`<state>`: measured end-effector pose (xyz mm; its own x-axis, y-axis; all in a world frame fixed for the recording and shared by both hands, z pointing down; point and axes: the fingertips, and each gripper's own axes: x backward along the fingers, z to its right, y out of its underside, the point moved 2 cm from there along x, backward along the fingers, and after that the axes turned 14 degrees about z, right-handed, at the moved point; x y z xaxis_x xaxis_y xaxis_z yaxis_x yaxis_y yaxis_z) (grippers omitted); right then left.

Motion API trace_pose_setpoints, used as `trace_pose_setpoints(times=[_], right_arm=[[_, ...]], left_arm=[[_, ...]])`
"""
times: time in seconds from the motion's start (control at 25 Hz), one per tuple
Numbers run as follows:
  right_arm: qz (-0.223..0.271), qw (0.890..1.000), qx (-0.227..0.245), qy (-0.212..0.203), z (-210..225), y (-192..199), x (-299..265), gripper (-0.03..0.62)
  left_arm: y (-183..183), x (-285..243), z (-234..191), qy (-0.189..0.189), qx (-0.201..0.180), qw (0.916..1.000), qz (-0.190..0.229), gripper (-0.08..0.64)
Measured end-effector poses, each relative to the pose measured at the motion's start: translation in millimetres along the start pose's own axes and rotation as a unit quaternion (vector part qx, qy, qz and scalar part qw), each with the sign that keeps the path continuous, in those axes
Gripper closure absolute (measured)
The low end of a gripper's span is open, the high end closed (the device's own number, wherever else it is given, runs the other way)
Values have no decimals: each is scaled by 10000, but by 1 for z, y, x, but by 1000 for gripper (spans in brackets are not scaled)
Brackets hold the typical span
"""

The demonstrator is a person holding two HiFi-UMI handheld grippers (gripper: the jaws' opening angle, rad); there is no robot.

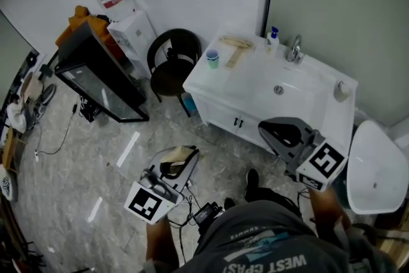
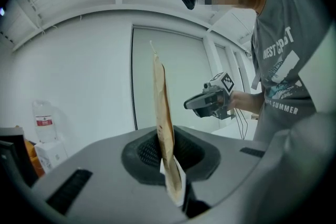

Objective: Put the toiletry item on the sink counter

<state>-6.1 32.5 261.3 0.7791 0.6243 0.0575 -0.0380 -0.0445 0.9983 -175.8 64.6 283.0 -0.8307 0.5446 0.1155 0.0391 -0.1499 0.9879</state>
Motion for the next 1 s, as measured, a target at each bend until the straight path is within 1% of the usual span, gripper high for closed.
trace_pose_setpoints(times=[0.2,0.6,0.8,1.0], right_arm=[[-10,9999,-81,-102,29,3,-11,560],[86,9990,-169,-403,95,5,-31,560],[60,9986,-148,-500,135,11,-33,560],[102,9980,-155,-601,171,15,-33,560]], left_arm=[[4,-22,-13,-109,27,9999,-56,538],[7,-75,-42,-401,-96,9990,-164,537],[11,-106,-54,-551,-160,9981,-240,538],[17,-142,-66,-611,-249,9973,-307,538]])
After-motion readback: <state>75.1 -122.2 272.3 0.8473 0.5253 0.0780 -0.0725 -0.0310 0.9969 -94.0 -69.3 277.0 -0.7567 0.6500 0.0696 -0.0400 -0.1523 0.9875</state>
